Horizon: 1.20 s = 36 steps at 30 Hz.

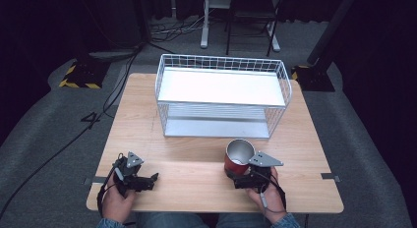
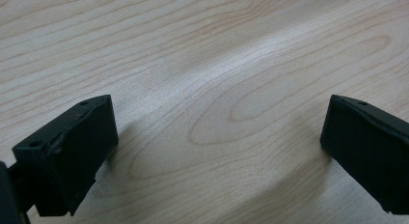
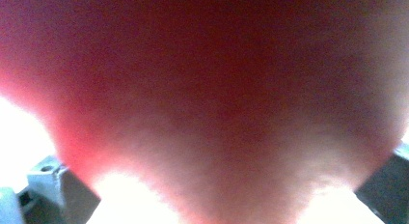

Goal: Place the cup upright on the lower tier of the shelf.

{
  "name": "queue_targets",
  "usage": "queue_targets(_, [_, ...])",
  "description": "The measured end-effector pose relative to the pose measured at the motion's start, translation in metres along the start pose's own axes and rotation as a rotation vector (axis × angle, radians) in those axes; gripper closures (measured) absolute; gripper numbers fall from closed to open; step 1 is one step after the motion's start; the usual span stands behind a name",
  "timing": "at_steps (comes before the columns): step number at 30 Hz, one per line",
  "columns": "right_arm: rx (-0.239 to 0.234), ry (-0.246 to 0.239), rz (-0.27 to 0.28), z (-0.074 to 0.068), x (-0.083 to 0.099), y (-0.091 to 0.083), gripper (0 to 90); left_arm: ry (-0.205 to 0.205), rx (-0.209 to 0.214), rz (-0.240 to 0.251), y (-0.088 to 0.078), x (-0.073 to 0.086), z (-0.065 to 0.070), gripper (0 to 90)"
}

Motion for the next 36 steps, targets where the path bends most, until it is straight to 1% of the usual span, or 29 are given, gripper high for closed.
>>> queue_targets(1, [0.001, 0.004, -0.001, 0.0004, -0.0001, 0.0002, 0.6, 0.000, 0.000, 0.000, 0.0000, 0.0000, 0.0000, 0.0])
queue_targets(4, [-0.010, -0.016, -0.007, 0.0002, -0.0005, 0.0011, 0.6, 0.000, 0.000, 0.000, 0.0000, 0.0000, 0.0000, 0.0])
queue_targets(7, [-0.023, -0.012, -0.024, 0.0014, -0.0001, 0.0015, 1.0, 0.000, 0.000, 0.000, 0.0000, 0.0000, 0.0000, 0.0])
queue_targets(9, [-0.026, 0.005, -0.027, 0.0031, 0.0000, 0.0019, 7.8, 0.000, 0.000, 0.000, 0.0000, 0.0000, 0.0000, 0.0])
queue_targets(11, [-0.047, 0.006, -0.030, 0.0039, 0.0000, 0.0025, 13.8, 0.000, 0.000, 0.000, 0.0000, 0.0000, 0.0000, 0.0])
queue_targets(13, [-0.047, 0.001, -0.029, 0.0034, -0.0003, 0.0028, 14.1, 0.000, 0.000, 0.000, 0.0000, 0.0000, 0.0000, 0.0])
queue_targets(15, [-0.043, -0.004, -0.031, 0.0030, -0.0003, 0.0028, 14.6, 0.000, 0.000, 0.000, 0.0000, 0.0000, 0.0000, 0.0])
queue_targets(18, [-0.035, -0.025, -0.028, 0.0022, -0.0004, 0.0023, 15.3, 0.000, 0.000, 0.000, 0.0000, 0.0000, 0.0000, 0.0])
queue_targets(21, [-0.031, -0.030, -0.028, 0.0016, -0.0004, 0.0021, 15.6, 0.000, 0.000, 0.000, 0.0000, 0.0000, 0.0000, 0.0])
queue_targets(22, [-0.021, -0.041, -0.026, 0.0006, -0.0005, 0.0016, 16.0, 0.000, 0.000, 0.000, 0.0000, 0.0000, 0.0000, 0.0])
queue_targets(28, [-0.004, -0.047, -0.024, -0.0011, -0.0004, 0.0010, 16.4, 0.000, 0.000, 0.000, 0.0000, 0.0000, 0.0000, 0.0])
queue_targets(36, [0.005, -0.048, -0.027, 0.0003, -0.0010, -0.0011, 16.5, 0.001, 0.000, 0.000, 0.0000, 0.0000, -0.0001, 0.0])
Point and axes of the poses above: each handheld gripper's, and its own axes: y roughly forward along the jaws, x roughly out of its underside, z roughly to its right, the point moved 1 cm from there along y, roughly forward along the jaws, and after that the axes turned 10 degrees about -y, right-handed, at the moved point
